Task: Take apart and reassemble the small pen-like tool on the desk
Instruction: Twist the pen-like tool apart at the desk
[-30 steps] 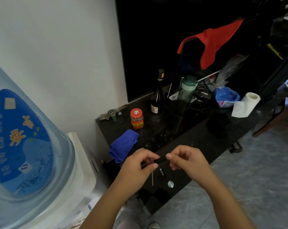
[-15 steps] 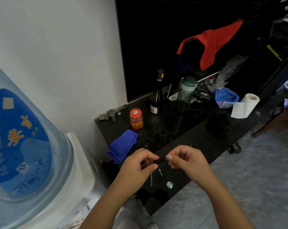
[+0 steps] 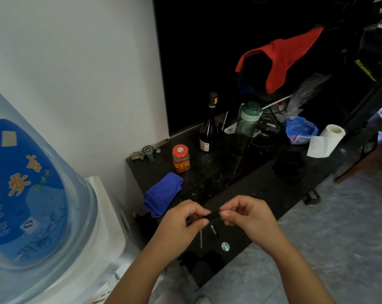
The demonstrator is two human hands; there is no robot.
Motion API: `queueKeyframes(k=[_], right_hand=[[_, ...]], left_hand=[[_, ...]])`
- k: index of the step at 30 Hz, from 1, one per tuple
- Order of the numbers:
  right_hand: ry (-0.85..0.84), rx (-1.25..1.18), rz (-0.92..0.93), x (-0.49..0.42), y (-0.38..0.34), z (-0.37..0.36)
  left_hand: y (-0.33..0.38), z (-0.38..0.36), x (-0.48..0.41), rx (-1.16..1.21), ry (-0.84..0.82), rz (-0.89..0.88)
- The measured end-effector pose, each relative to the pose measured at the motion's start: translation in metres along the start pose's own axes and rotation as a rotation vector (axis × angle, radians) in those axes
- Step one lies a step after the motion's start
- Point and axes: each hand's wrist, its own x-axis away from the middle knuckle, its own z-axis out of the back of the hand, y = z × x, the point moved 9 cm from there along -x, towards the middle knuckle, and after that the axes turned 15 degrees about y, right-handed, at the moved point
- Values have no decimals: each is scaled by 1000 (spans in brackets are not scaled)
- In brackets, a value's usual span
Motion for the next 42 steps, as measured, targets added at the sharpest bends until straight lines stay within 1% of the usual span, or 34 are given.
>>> queueKeyframes(k=[2,5,6,8,11,15,18,22,25,28,32,36,39,42], right_hand=[[2,16,25,0,-2,0],[8,34,81,0,-6,4],[4,56,89,0,-6,4],[-19,94,72,-1,-3,2],[-52,63,2,-2,5,-5],[22,-18,-55,-2,14,-7],[46,-71,-62,1,17,-8],[2,-109,27,3,9,-7],[-37,-95,49,3,7,-7],[-52,-91,19,3,13,-10],[66,-174,-22,-1,22,-4],[98,-263,-81,-1,30,-5],[95,-303,-80,-3,29,-5],[39,-297,-58,-5,27,-9]], left_hand=[[-2,-2,1,-2,-40,34],[-8,-10,6,-36,-160,89],[-10,-10,7,-52,-170,97],[-12,-7,6,-100,-136,95],[-10,-1,4,-147,-45,48],[-8,6,2,-207,50,-42],[-14,5,3,-212,72,-25],[-21,-4,7,-107,-48,101],[-21,-6,9,-103,-115,125],[-19,-4,7,-123,-40,80],[-15,-1,7,-102,106,32],[-9,1,4,-155,149,-44],[-12,2,2,-146,155,-16],[-22,3,2,-78,135,81]])
